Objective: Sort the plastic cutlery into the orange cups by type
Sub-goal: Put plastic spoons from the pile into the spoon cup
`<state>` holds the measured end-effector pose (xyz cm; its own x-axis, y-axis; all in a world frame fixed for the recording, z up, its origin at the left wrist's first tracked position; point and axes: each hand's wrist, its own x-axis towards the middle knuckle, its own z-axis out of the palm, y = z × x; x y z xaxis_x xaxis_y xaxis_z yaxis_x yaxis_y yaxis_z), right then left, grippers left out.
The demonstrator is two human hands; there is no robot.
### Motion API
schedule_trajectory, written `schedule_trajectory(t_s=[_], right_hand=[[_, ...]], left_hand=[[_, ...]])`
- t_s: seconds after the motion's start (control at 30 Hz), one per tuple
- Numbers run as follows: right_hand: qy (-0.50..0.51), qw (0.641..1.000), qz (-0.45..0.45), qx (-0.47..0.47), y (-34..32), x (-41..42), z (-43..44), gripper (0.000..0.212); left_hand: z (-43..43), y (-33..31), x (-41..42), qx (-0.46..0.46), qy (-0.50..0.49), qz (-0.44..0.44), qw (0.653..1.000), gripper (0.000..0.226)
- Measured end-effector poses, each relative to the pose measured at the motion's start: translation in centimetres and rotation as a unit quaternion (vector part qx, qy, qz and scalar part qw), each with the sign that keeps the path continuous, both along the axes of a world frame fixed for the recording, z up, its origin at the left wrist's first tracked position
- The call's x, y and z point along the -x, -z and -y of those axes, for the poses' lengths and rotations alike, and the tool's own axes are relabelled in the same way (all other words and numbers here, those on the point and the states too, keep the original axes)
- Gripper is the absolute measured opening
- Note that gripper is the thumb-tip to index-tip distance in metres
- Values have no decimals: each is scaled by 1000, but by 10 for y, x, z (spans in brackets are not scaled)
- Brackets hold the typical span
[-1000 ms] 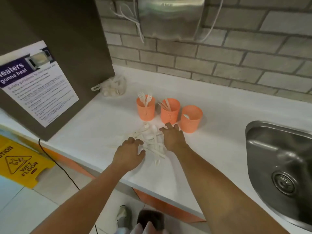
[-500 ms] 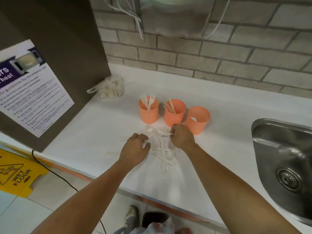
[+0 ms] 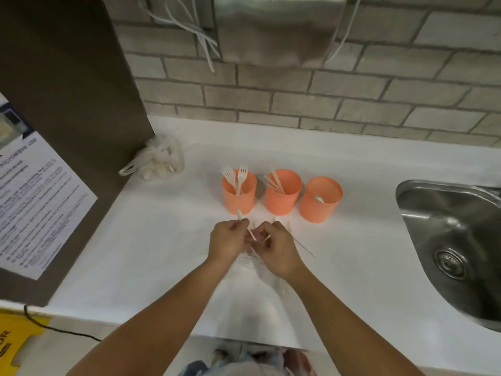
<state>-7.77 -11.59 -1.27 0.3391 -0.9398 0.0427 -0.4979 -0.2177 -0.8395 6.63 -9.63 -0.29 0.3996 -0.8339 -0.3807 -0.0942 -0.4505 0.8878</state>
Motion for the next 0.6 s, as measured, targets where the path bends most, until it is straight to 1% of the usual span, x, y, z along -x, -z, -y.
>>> schedule_trajectory(t_s=[0.03, 0.07, 0.1, 0.13, 0.2, 0.27, 0.3, 0.33, 0.4, 0.5, 0.6], right_hand=[[-13, 1000, -1, 6, 3, -3, 1, 28], [-25, 1000, 1, 7, 4, -7, 2, 24], [-27, 1000, 0, 6, 4, -10, 4, 15], [-16, 1000, 1, 1, 5, -13, 6, 11], [49, 998, -36, 13, 8, -16, 14, 27], [119, 979, -160, 39, 10, -17, 23, 33], [132, 964, -229, 37, 10, -18, 26, 36], [130, 948, -290, 27, 13, -18, 29, 39], [111, 924, -366, 11, 16, -20, 32, 38], [97, 913, -396, 5, 22, -24, 34, 33], [96, 920, -380, -1, 24, -24, 40, 36]], left_hand=[[1, 1, -3, 0, 5, 25, 1000, 33], [1, 2, -6, 3, 9, 53, 999, 35], [2, 3, -10, 7, 13, 75, 997, 37], [2, 2, -14, 9, 19, 90, 996, 36], [3, 0, -21, 8, 29, 86, 996, 31], [3, -2, -25, 10, 26, 39, 999, 26], [2, -3, -26, 13, 24, 19, 999, 24], [1, -3, -28, 17, 24, 10, 1000, 22], [0, -3, -30, 30, 28, 0, 999, 19], [-2, -7, -35, 44, 28, -5, 999, 14], [-4, -10, -39, 49, 27, 1, 998, 16]])
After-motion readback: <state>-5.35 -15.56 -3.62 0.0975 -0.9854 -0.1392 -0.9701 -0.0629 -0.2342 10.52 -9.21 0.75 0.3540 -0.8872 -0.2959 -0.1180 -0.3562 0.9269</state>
